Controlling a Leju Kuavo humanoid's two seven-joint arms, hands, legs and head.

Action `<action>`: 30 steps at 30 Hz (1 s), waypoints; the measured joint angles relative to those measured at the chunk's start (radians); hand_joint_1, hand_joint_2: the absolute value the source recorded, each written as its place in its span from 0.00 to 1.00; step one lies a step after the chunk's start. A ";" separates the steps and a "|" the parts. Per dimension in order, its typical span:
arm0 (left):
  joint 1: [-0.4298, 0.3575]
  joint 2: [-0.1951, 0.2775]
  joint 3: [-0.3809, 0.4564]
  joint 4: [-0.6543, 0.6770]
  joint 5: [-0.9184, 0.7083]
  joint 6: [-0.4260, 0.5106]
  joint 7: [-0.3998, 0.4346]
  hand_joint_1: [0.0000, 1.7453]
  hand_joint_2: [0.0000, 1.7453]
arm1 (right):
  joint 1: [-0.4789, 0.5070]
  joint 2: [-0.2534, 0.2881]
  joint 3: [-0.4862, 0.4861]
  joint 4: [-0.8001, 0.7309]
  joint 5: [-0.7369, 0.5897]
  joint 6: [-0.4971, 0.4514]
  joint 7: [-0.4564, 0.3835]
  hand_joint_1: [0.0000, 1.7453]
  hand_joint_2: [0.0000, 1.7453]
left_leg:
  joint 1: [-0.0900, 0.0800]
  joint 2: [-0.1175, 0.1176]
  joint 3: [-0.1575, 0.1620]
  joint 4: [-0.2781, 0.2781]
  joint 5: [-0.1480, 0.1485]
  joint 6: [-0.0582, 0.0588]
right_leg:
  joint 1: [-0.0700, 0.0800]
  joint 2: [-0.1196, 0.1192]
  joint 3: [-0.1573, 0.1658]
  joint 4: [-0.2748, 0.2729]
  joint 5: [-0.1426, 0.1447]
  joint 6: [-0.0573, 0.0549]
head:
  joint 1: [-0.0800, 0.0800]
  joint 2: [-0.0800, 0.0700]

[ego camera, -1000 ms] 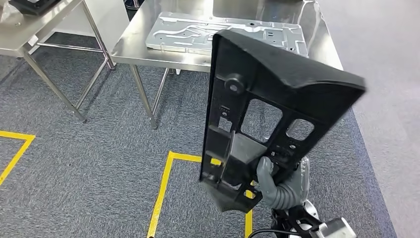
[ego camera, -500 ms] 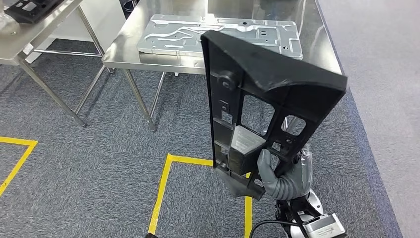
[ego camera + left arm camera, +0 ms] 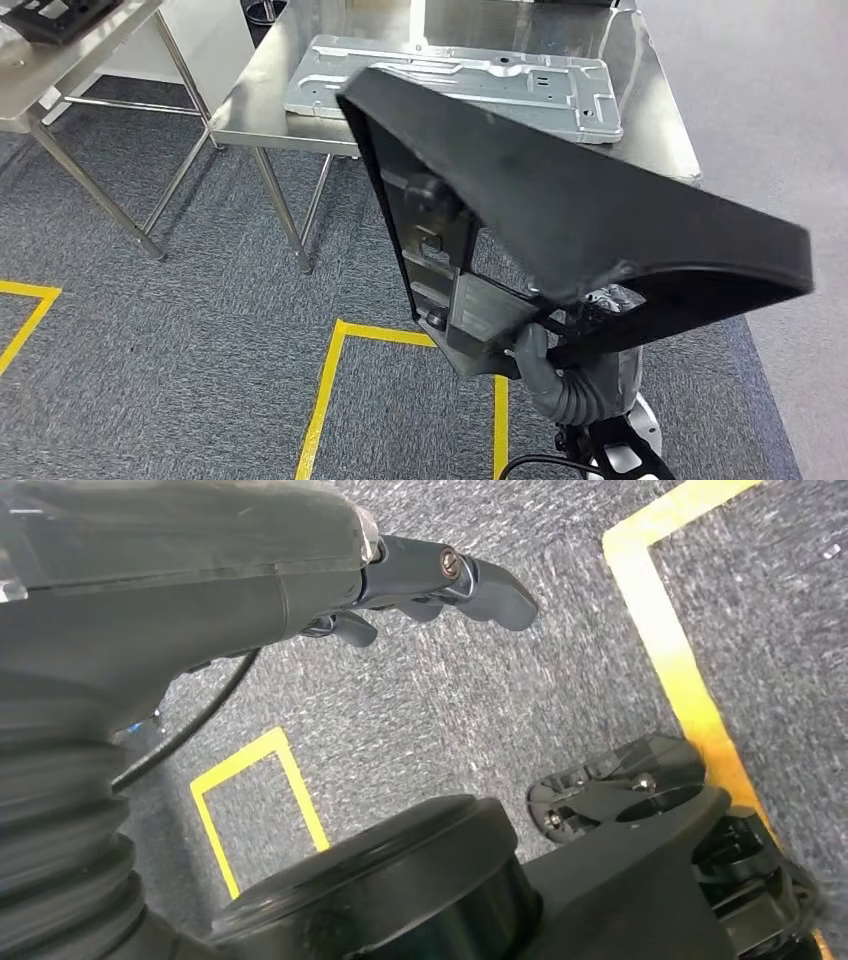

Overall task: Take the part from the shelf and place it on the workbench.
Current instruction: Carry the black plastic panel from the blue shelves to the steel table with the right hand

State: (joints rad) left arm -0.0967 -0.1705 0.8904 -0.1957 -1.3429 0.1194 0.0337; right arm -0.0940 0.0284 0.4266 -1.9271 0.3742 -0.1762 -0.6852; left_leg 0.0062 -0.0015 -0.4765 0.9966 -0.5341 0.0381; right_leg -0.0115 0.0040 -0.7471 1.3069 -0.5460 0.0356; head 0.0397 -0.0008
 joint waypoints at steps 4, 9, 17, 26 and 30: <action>0.003 -0.002 0.000 0.000 -0.002 0.001 0.005 0.00 1.00 | -0.009 -0.007 0.011 -0.016 -0.008 0.000 0.001 1.00 1.00 | 0.005 -0.003 0.055 -0.002 -0.044 -0.013 | -0.002 -0.006 0.028 -0.184 0.153 0.000 | 0.000 0.000; 0.001 -0.004 0.001 0.000 -0.007 0.003 0.016 0.00 1.00 | -0.032 -0.014 0.023 -0.030 -0.026 0.003 0.010 1.00 1.00 | 0.003 0.005 0.087 -0.002 -0.053 -0.041 | 0.009 -0.005 0.068 -0.270 0.149 -0.040 | 0.001 0.000; -0.021 -0.004 0.005 0.000 0.000 0.003 0.016 0.00 1.00 | -0.061 -0.014 0.045 -0.037 -0.033 0.010 0.019 1.00 1.00 | -0.004 0.002 -0.134 0.248 -0.179 -0.045 | 0.015 -0.002 0.208 -0.281 0.047 -0.064 | -0.007 0.000; -0.020 -0.004 0.006 0.000 -0.002 0.002 0.019 0.00 1.00 | -0.074 -0.014 0.053 -0.040 -0.034 0.012 0.029 1.00 1.00 | -0.018 -0.003 -0.092 0.039 0.064 0.007 | 0.013 0.003 0.247 -0.192 -0.010 -0.024 | -0.002 0.000; -0.010 -0.005 0.006 0.000 -0.001 0.002 0.022 0.00 1.00 | -0.077 -0.015 0.054 -0.036 -0.041 0.011 0.026 1.00 1.00 | -0.012 -0.007 -0.035 0.013 0.034 0.011 | 0.004 0.001 0.071 -0.007 -0.064 -0.006 | 0.000 0.000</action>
State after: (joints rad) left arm -0.1063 -0.1758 0.8968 -0.1957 -1.3441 0.1216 0.0557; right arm -0.1707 0.0134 0.4809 -1.9631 0.3334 -0.1650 -0.6592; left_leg -0.0061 -0.0080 -0.5118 1.0093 -0.5003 0.0493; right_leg -0.0074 0.0051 -0.6760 1.2999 -0.6098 0.0293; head 0.0398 -0.0008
